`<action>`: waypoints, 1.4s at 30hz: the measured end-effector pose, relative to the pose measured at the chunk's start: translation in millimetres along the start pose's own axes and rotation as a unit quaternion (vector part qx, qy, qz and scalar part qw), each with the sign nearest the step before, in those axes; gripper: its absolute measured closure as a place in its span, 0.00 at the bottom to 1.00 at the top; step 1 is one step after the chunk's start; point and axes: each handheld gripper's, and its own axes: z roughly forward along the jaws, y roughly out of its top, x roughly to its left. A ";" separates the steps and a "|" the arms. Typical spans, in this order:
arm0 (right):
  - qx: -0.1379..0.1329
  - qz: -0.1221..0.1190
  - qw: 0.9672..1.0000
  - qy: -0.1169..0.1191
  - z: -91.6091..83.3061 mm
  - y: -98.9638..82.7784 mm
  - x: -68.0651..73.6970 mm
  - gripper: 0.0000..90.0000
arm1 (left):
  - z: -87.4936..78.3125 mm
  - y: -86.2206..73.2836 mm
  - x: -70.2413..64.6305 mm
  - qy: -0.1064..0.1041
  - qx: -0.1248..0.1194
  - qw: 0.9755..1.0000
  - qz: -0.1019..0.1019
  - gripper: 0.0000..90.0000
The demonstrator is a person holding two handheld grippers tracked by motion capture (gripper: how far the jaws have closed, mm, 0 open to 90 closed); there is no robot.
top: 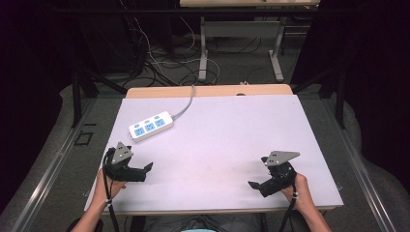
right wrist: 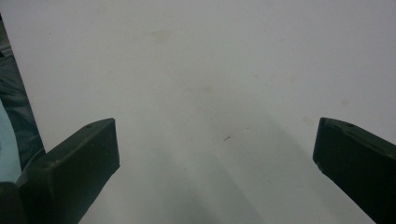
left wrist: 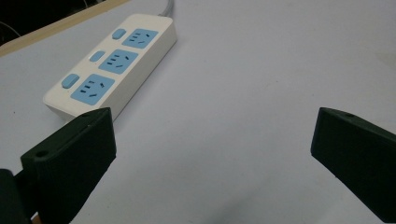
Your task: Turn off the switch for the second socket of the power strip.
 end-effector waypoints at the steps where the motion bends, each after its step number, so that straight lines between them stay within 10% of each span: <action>1: -0.001 0.000 1.000 -0.001 0.1 0.0 0.1 0.00 | 1.7 0.3 1.9 0.001 0.001 1.000 -0.002 0.00; 42: 0.004 0.006 1.000 -0.004 0.8 -0.5 0.7 0.00 | 40.9 18.7 42.6 0.003 0.028 0.999 -0.019 0.00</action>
